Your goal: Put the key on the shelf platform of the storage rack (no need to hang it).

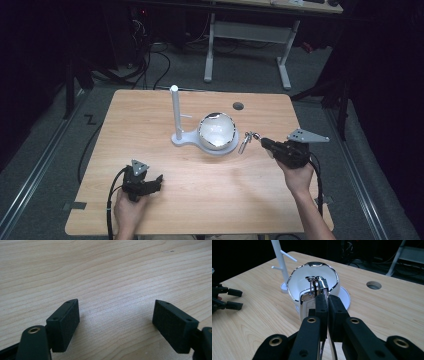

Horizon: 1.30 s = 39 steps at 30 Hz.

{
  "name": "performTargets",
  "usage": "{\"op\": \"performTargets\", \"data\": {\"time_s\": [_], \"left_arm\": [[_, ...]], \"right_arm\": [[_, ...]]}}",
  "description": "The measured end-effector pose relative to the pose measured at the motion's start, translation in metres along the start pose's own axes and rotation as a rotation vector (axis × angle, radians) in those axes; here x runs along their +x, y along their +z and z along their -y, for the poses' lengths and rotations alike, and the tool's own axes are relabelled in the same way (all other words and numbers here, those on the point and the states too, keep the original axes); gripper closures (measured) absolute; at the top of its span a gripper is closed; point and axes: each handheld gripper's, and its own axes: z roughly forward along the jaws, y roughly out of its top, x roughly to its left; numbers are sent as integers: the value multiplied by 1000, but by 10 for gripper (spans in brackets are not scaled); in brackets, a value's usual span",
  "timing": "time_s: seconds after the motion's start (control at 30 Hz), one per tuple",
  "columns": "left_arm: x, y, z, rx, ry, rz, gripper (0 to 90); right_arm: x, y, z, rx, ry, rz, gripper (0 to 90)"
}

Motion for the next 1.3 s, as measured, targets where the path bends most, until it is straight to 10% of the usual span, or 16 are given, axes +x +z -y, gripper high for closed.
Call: {"op": "performTargets", "data": {"time_s": [1.3], "left_arm": [[0,0,0,0,-1,2,220]], "right_arm": [[10,47,-34,24,-48,-12,871]]}}
